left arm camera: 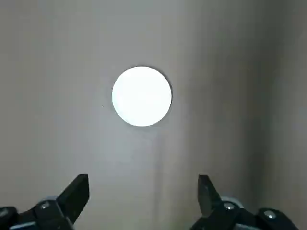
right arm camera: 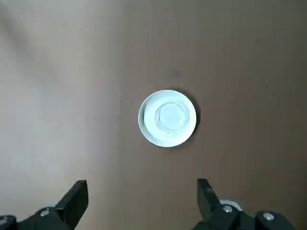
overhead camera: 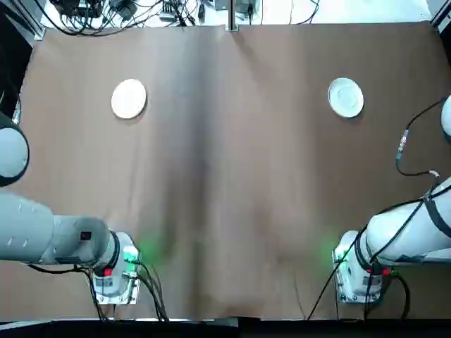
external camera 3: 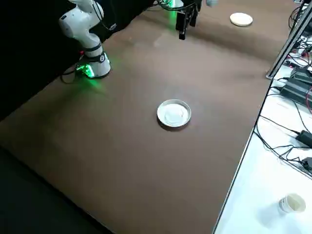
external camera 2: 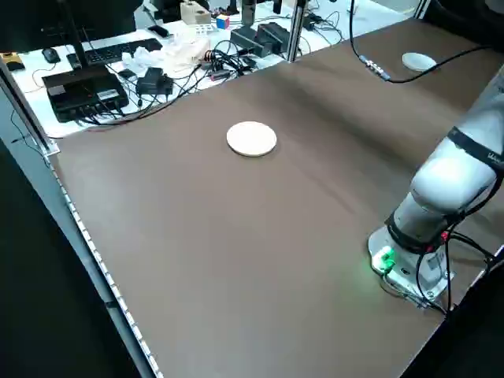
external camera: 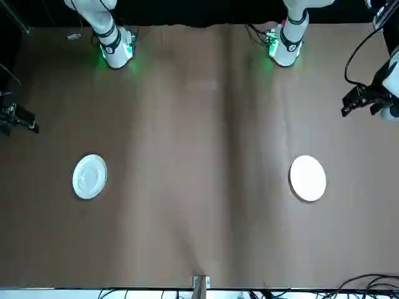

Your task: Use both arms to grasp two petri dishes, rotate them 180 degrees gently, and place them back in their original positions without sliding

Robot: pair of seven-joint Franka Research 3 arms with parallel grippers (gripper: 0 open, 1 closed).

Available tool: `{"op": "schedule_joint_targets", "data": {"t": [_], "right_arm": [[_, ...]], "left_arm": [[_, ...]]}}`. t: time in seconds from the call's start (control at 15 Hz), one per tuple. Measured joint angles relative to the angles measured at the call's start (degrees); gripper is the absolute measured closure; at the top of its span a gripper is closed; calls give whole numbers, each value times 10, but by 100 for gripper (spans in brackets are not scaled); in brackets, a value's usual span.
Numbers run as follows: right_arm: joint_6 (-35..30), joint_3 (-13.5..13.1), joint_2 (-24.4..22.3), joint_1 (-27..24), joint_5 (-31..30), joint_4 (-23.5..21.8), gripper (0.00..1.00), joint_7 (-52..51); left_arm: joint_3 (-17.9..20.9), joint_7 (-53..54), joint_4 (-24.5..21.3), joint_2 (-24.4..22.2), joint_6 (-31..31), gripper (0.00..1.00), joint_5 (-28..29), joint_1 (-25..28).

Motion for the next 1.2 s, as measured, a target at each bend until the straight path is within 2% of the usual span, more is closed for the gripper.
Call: {"op": "schedule_joint_targets", "data": {"t": [0.6,1.0,1.2], "right_arm": [[0,-2,10,-4,-8,-2,0,0],[35,-4,90,-47,-7,-5,0,1],[58,-5,121,-66,-8,-6,0,0]], "left_arm": [[-1,-1,0,0,0,0,0,0],[-1,0,-3,0,-2,0,0,0],[-1,8,-20,1,2,0,2,0]]}}
